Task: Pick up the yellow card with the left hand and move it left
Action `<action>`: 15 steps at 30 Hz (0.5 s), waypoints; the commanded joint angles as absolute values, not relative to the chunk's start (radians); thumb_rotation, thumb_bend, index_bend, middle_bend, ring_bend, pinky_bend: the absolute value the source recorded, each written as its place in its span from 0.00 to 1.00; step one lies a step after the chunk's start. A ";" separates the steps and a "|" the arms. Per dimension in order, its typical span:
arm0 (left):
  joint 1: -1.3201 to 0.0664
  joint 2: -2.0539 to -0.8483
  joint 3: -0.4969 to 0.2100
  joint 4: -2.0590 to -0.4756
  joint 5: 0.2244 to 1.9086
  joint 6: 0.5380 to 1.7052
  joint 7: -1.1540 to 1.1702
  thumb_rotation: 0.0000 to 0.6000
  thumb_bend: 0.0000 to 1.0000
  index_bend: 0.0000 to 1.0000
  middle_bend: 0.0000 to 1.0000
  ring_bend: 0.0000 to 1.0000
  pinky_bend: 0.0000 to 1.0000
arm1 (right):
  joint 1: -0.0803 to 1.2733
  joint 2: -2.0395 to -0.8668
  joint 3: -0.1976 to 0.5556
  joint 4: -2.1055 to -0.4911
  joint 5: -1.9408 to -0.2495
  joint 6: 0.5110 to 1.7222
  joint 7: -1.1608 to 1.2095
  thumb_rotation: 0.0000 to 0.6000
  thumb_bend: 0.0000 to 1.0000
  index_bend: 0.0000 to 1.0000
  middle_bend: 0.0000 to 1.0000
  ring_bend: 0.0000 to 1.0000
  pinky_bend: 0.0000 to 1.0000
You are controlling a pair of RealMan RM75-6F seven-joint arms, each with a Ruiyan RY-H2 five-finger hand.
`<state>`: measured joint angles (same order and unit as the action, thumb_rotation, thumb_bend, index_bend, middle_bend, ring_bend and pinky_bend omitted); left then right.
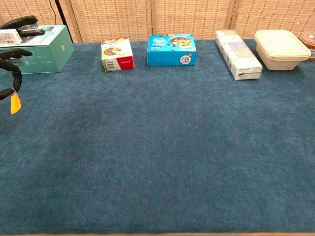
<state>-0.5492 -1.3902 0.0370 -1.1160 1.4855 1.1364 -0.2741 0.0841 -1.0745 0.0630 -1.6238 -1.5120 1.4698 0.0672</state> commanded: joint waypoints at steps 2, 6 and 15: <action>-0.565 -1.407 0.023 -1.124 1.499 1.130 -0.270 1.00 0.47 0.63 0.00 0.00 0.00 | 0.084 -1.074 0.064 -1.623 -1.509 1.469 0.069 1.00 0.00 0.00 0.00 0.00 0.00; -0.597 -1.455 -0.005 -1.131 1.529 1.144 -0.275 1.00 0.47 0.62 0.00 0.00 0.00 | 0.085 -1.074 0.067 -1.620 -1.505 1.467 0.072 1.00 0.00 0.00 0.00 0.00 0.00; -0.665 -1.580 -0.038 -1.100 1.564 1.122 -0.288 1.00 0.47 0.61 0.00 0.00 0.00 | 0.088 -1.074 0.069 -1.615 -1.496 1.459 0.074 1.00 0.00 0.00 0.00 0.00 0.00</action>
